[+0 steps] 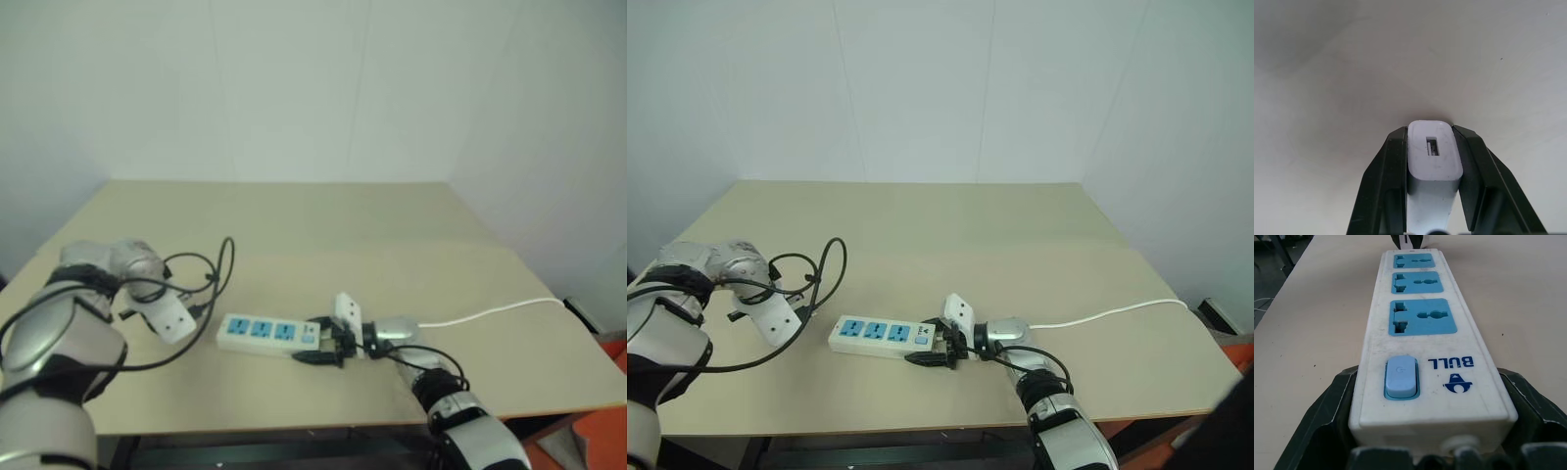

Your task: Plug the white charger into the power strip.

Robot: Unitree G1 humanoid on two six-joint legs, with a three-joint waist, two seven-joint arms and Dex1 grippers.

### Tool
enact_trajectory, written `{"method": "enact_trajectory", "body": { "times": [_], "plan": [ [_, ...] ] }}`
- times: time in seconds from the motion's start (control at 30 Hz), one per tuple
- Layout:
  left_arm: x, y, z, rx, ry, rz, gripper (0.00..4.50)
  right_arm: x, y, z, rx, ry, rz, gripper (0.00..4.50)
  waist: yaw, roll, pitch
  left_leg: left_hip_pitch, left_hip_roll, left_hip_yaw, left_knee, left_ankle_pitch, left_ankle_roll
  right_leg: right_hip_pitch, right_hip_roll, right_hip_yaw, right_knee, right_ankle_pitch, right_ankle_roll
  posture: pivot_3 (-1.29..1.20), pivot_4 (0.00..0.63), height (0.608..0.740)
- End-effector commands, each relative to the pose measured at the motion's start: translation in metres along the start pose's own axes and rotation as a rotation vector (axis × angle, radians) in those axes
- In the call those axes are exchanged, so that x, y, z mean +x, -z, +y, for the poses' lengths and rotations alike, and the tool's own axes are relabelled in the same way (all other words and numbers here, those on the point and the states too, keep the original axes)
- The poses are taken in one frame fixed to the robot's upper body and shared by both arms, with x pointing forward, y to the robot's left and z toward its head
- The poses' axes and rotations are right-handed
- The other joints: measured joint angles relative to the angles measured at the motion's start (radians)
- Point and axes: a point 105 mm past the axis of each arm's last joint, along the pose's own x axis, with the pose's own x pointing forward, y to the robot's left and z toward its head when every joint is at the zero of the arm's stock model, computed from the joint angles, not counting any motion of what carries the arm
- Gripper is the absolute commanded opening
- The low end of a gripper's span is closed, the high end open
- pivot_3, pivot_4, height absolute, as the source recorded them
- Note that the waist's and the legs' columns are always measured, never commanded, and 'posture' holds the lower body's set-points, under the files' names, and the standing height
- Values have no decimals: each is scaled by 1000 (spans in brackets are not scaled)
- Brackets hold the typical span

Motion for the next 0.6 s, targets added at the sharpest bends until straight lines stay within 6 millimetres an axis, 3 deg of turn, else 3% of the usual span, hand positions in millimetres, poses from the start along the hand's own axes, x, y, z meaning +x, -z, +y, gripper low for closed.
{"method": "enact_trajectory", "body": {
  "times": [0.03,0.17,0.4,0.6],
  "plan": [
    [-21,4,9,-40,-104,-19,1040,0,-4,-1,-7,5,-16,3411,0,0,0,0,0,0,0,0,0,0,0,0,0,0,0,0,150,740],
    [-44,-3,31,-116,-251,-130,1040,1,-4,-2,-12,-1,-14,3411,0,0,0,0,0,0,0,0,0,0,0,0,0,0,0,0,150,740],
    [-102,-25,84,-383,-643,-643,1040,4,-6,-2,-22,-17,-12,3411,-5,0,0,1,0,-1,1,0,0,2,0,-1,0,0,0,0,150,740],
    [-134,-27,91,-518,-821,-958,1040,7,-4,1,-19,-41,-9,3411,-14,0,0,2,0,-2,1,0,0,4,0,-1,0,0,0,0,150,740]
  ]
}}
